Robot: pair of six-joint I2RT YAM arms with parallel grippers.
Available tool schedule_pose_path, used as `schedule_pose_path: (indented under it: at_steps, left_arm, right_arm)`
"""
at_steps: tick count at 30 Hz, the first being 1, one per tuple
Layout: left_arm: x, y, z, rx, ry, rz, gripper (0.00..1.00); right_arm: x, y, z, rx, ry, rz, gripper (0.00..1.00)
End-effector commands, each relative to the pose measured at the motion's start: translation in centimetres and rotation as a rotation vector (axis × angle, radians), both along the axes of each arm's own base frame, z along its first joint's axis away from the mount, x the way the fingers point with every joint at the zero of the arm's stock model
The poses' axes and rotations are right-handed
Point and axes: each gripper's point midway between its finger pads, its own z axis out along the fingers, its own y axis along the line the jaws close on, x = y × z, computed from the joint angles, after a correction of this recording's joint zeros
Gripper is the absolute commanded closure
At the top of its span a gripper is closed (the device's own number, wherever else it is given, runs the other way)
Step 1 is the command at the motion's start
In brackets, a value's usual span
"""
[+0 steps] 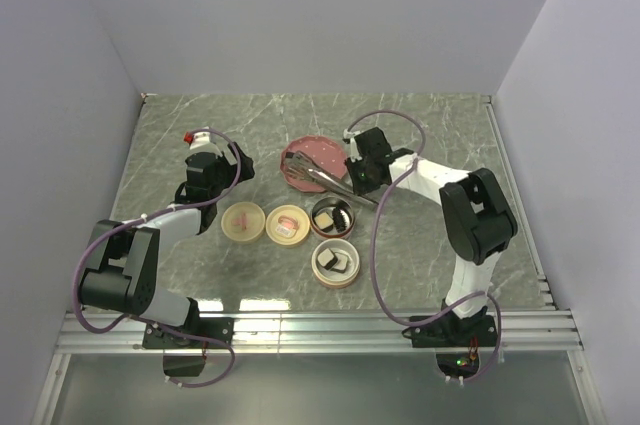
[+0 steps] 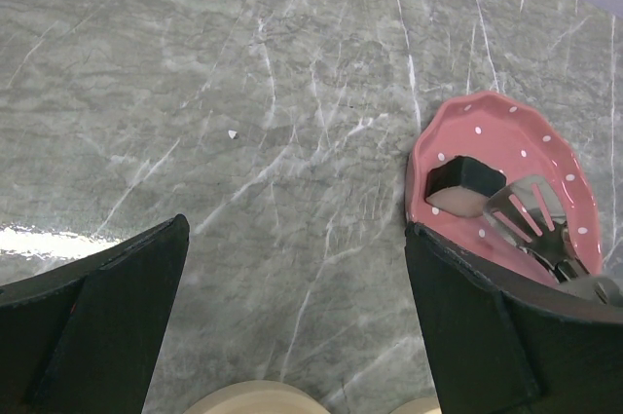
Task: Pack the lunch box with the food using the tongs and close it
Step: Grab the clamp with the right arm
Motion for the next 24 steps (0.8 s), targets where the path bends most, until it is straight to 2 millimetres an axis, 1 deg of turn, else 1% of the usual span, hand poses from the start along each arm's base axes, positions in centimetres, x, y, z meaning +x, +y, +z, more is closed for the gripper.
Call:
schedule_pose_path:
  at_steps: [1,2,4,5,6,7,8,10,11,12,15,16,17,19,24]
  left_arm:
    - [1.0,-0.2,2.2,-0.022,-0.067,-0.005,0.01]
    - [0.9,-0.2,2.3,-0.022,-0.068,-0.005,0.00]
    - [0.9,-0.2,2.4,-0.023,-0.071,-0.005,0.00]
    - [0.9,-0.2,2.3,-0.021,-0.072,-0.004,0.00]
    - [0.8,-0.2,2.4,-0.022,-0.073,-0.003,0.00]
    - [0.8,-0.2,2.4,-0.023,-0.073,-0.005,0.00]
    - [0.8,-0.2,2.4,-0.023,-0.073,-0.005,0.01]
    - [0.9,-0.2,2.4,-0.023,-0.073,-0.005,0.00]
    - [0.9,-0.2,2.3,-0.022,-0.070,-0.005,0.01]
    - [0.9,-0.2,2.3,-0.021,-0.072,-0.005,0.00]
    - [0.9,-0.2,2.2,-0.022,-0.068,-0.006,0.00]
    - [0.9,-0.3,2.3,-0.023,-0.070,-0.008,0.01]
    - [0.9,-0.2,2.3,-0.023,-0.070,-0.006,0.00]
    - [0.9,-0.2,2.3,-0.023,-0.071,-0.006,0.01]
    - [1.0,-0.3,2.2,-0.023,-0.068,-0.009,0.01]
  right_arm:
    - [-0.1,0.0,0.0,-0.064,-0.003,0.008,0.75]
    - [-0.3,0.0,-0.2,-0.075,-0.003,0.013,0.77]
    - [-0.5,0.1,-0.3,-0.086,-0.004,0.018,0.83]
    - [-0.8,0.2,-0.3,-0.087,-0.004,0.022,0.87]
    - [-0.9,0.3,-0.2,-0.081,-0.008,0.025,0.97]
    - [-0.8,0.4,0.3,-0.071,-0.024,0.027,1.00]
    - [-1.3,0.2,0.1,-0.072,-0.019,0.028,1.00]
    - [-1.2,0.4,0.8,-0.042,-0.051,0.023,1.00]
    - [-1.5,0.1,1.2,-0.031,-0.064,0.016,1.00]
    - [-1.2,0.3,1.7,-0.011,-0.088,0.007,1.00]
    - [-1.2,-0.2,2.8,0.021,-0.124,-0.034,1.00]
    - [-0.8,-0.6,3.6,0.028,-0.149,-0.055,1.00]
    - [-0.9,-0.7,3.7,0.032,-0.150,-0.063,1.00]
    - [-0.3,-1.8,4.2,0.011,-0.179,-0.125,1.00]
    - [0.6,-3.3,6.0,0.055,-0.229,-0.225,1.00]
